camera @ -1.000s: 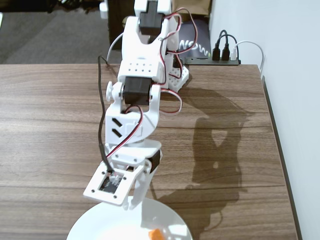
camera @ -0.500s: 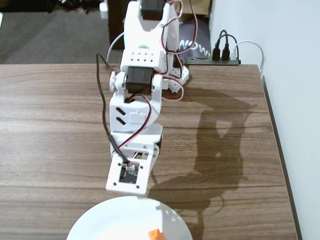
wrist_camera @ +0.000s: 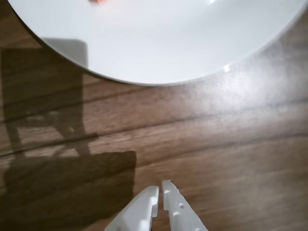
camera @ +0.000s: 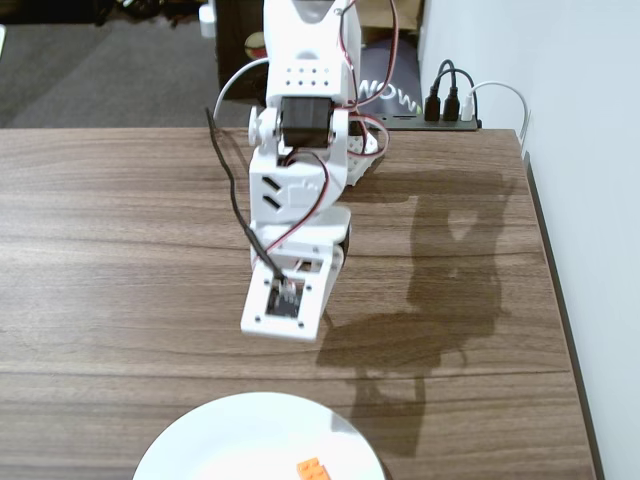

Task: Grasp a lego block and put it on the plate.

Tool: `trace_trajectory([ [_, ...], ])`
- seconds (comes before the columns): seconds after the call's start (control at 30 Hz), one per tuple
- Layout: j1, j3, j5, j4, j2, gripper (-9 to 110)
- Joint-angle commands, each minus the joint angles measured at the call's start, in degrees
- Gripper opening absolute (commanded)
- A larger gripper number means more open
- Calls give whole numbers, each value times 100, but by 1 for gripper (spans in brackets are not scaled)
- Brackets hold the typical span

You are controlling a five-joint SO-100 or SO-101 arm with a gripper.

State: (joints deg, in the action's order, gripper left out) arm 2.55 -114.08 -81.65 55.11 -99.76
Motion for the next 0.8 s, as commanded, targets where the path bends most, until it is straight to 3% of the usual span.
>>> trace_trajectory([
  [0.0,-44,-387,167,-79,-712,1],
  [0.13,-114,-1011,606,-123,-1327,1],
  [0.37,-325,-1608,2276,-114,-2224,1],
  [0.77,-369,-2786,6152,-237,-3999,1],
])
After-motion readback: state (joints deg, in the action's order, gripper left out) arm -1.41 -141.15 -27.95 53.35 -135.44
